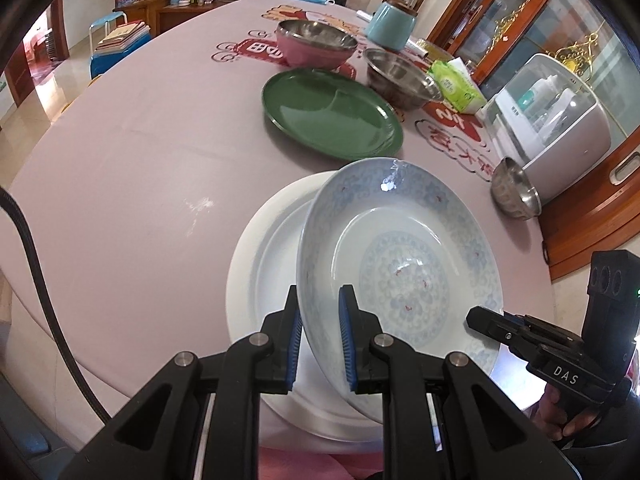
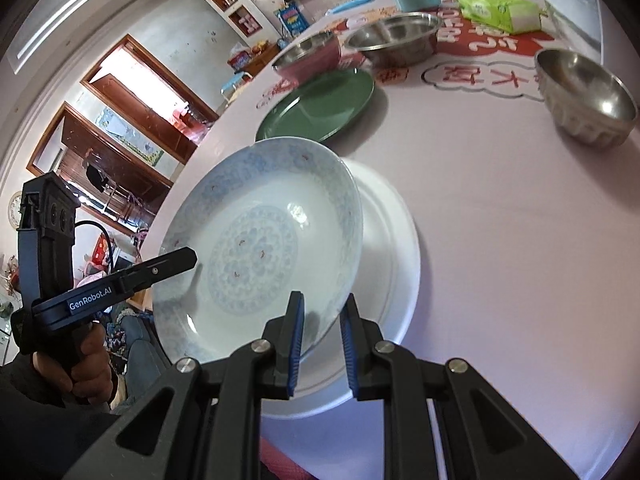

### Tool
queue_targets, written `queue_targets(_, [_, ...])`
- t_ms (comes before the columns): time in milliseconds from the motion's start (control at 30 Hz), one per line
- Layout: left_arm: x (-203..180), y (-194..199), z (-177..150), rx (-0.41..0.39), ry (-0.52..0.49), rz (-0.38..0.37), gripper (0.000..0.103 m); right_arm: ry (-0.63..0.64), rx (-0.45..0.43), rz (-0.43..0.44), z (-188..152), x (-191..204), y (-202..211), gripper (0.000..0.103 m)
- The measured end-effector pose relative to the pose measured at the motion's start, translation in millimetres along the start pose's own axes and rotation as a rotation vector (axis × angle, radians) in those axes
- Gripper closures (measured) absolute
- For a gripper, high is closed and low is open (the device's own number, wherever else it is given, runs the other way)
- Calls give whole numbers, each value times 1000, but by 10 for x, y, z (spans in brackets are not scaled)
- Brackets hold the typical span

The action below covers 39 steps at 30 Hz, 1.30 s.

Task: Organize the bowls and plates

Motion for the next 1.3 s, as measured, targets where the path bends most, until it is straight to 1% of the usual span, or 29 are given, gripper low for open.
queue_targets(367, [87,-234,-105,52,-26,21,88,-7,77,-51,-107,-38,-197,86])
queue_targets(533, [112,-307,-135,74,-26,24,88,-6,79,-61,-106,-53,-187,86])
queue_targets(800, [144,-380,-189,98,-17,31,88,98,111,-123,-119,5,-233,85])
queue_targets(1167, [124,-374,-229,116,-48,36,86,138,124,-154,-99,14,-226,85])
queue_targets(1300, [97,-372,-251,129,-60,43,85,166,139,-165,-99,37,-233,83])
Point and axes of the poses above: each gripper's, at about its wrist camera, not at the fingertips, and y roughly against the way its jaws point, x to its left, z to its top, the point moved 7 cm from there along -y, roughly the way its jaws point, and after that the axes turned 14 degrees about -x, right-handed, at the moved point
